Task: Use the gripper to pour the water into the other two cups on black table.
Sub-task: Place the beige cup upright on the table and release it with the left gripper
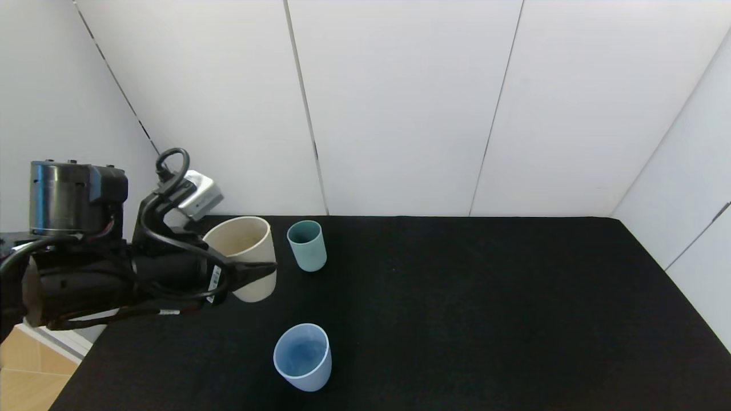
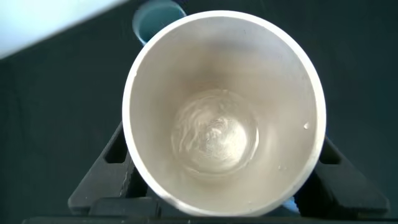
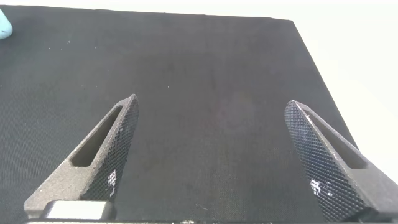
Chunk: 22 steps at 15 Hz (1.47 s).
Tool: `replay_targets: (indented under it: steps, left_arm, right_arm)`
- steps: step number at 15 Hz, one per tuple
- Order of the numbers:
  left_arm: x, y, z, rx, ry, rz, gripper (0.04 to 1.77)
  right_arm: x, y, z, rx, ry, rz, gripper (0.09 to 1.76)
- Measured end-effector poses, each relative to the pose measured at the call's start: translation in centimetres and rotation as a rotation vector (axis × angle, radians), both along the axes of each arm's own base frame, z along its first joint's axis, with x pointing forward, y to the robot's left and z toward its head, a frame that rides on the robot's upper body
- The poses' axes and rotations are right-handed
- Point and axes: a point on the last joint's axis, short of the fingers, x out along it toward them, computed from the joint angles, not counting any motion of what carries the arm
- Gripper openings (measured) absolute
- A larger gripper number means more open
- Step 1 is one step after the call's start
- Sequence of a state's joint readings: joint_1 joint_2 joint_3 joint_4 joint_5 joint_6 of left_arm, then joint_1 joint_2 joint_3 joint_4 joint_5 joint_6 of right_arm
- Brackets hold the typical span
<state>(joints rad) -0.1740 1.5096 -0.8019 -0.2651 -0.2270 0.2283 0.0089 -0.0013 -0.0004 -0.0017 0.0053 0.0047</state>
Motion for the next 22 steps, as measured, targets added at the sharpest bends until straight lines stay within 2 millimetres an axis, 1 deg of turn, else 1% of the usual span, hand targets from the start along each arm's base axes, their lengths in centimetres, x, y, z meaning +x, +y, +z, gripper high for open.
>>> replay_targets:
  steps: [3,7,10,15,19,22]
  left_arm:
    - [0.9,1.6,-1.1,-0.069,-0.065,0.089,1.25]
    - [2.5,3.6,-2.9,-0.11,-0.083,0.184,1.25]
    - [3.4,4.6,-4.6,-0.113,-0.068,0.222,1.25]
    - [5.1,5.0,-7.5,-0.107,-0.003,0.24,1.25]
    - [7.3,5.2,-9.9,-0.122,-0.056,0.252,1.25]
    - [7.9,5.3,-11.9,-0.123,-0.001,0.26,1.25]
  right_arm:
    - [0.0,0.0,0.0,0.0,0.0,0.0,1.71]
    - [0.0,0.0,0.0,0.0,0.0,0.0,1.71]
    - [0.0,0.0,0.0,0.0,0.001,0.0,1.71]
    - [0.0,0.0,0.0,0.0,0.0,0.0,1.71]
    - [0.0,0.0,0.0,0.0,0.0,0.0,1.71]
    - [0.0,0.0,0.0,0.0,0.0,0.0,1.71]
